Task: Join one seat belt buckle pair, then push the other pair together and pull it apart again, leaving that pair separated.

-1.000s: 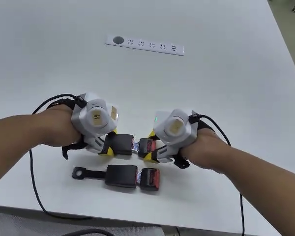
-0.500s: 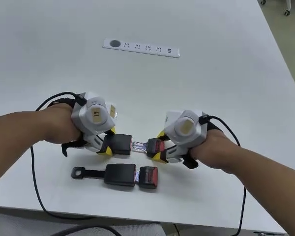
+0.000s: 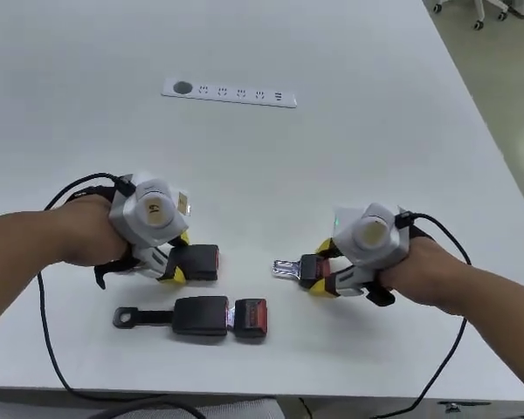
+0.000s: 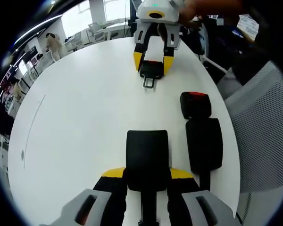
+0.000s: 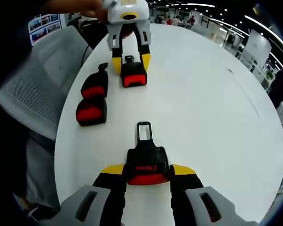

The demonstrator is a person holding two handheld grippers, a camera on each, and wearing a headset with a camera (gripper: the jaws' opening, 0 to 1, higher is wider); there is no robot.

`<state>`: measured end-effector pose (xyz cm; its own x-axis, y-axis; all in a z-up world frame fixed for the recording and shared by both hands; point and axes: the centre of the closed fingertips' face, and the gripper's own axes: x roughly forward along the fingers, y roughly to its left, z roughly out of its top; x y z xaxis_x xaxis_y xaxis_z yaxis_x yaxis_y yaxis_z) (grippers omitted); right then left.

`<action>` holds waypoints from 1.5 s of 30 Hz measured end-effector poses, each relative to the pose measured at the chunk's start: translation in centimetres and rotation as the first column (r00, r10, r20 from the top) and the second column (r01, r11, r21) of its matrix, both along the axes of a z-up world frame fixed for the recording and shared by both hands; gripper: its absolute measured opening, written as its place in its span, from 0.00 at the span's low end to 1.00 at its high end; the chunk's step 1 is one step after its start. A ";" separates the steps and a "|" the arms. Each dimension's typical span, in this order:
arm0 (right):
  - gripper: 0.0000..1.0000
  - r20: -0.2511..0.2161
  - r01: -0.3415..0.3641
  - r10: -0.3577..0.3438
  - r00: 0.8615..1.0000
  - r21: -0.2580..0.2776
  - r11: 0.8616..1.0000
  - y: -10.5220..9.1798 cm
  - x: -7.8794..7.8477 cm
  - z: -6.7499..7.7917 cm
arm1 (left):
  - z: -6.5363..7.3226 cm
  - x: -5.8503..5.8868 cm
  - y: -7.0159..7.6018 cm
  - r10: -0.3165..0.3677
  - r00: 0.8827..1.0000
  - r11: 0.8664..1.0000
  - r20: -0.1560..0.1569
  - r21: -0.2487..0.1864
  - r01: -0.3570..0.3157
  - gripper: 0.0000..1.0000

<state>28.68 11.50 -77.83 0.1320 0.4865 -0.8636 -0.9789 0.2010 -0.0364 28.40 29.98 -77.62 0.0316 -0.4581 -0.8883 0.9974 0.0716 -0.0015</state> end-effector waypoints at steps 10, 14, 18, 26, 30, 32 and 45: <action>0.36 0.029 0.007 -0.007 1.000 -0.025 1.000 -0.6 0.4 -0.2 | -0.5 0.5 0.4 0.020 1.000 1.000 0.010 0.016 -0.020 0.34; 0.38 0.054 0.019 -0.018 0.998 -0.035 0.999 -0.6 0.4 0.2 | -0.6 0.5 0.6 0.063 0.998 0.998 0.006 0.004 -0.063 0.34; 0.44 0.066 0.054 -0.052 0.996 -0.018 0.998 -0.7 0.9 0.3 | -0.7 0.8 1.0 0.094 0.995 0.996 0.018 0.002 -0.094 0.36; 0.51 0.083 0.135 -0.143 0.986 0.086 0.987 -0.3 0.5 3.0 | 1.0 0.9 1.5 0.162 0.984 0.987 0.069 -0.027 -0.161 0.55; 0.56 0.085 0.186 -0.198 0.977 0.130 0.974 -0.4 -0.3 3.7 | 2.2 0.1 2.1 0.239 0.969 0.969 0.060 -0.077 -0.234 0.65; 0.59 0.084 0.217 -0.233 0.969 0.166 0.962 -0.1 -1.0 4.2 | 3.3 -0.5 2.7 0.279 0.958 0.957 0.061 -0.101 -0.272 0.70; 0.78 0.063 0.321 -0.339 0.939 0.199 0.926 -0.9 -5.3 4.3 | 4.2 -5.6 7.5 0.465 0.884 0.879 0.054 -0.150 -0.453 0.92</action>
<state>23.38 10.57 -73.49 0.3887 0.5497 -0.7394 -0.8496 0.5243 -0.0569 22.80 37.50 -73.37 0.3399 -0.4837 -0.8066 0.8491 0.5265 0.0421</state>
